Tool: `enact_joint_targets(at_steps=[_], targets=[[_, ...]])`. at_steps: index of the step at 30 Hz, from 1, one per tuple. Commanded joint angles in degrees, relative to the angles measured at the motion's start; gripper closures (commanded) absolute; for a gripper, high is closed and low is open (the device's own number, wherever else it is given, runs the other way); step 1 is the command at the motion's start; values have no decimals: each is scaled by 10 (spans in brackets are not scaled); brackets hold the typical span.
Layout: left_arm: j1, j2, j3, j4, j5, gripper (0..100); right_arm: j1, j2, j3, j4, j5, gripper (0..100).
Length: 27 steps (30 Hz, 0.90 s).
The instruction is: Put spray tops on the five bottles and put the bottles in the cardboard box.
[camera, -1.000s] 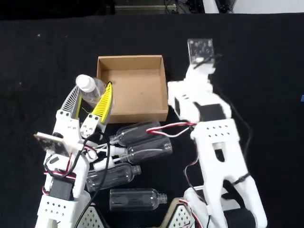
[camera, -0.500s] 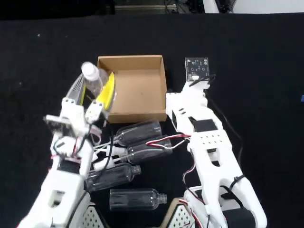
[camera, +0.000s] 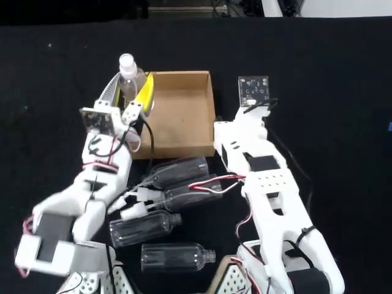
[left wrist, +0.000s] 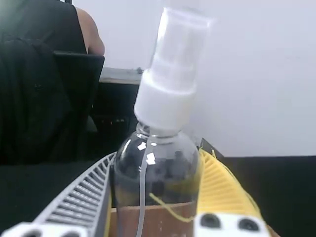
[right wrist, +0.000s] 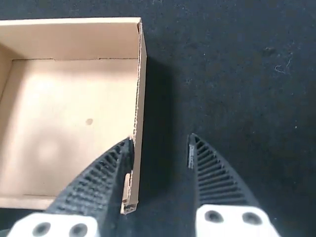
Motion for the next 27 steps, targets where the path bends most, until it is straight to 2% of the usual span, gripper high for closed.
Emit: enact_joint_targets(at_steps=[1,13,27], targets=[[-16,64,-82,-32,-1,970,-4,0,-5,-18,-1,839],[-36,237,-240,-44,0,970,-4,0,-5,-18,-1,839],[-36,340,-314,-43,-1,967,-4,0,-4,-18,-1,839]])
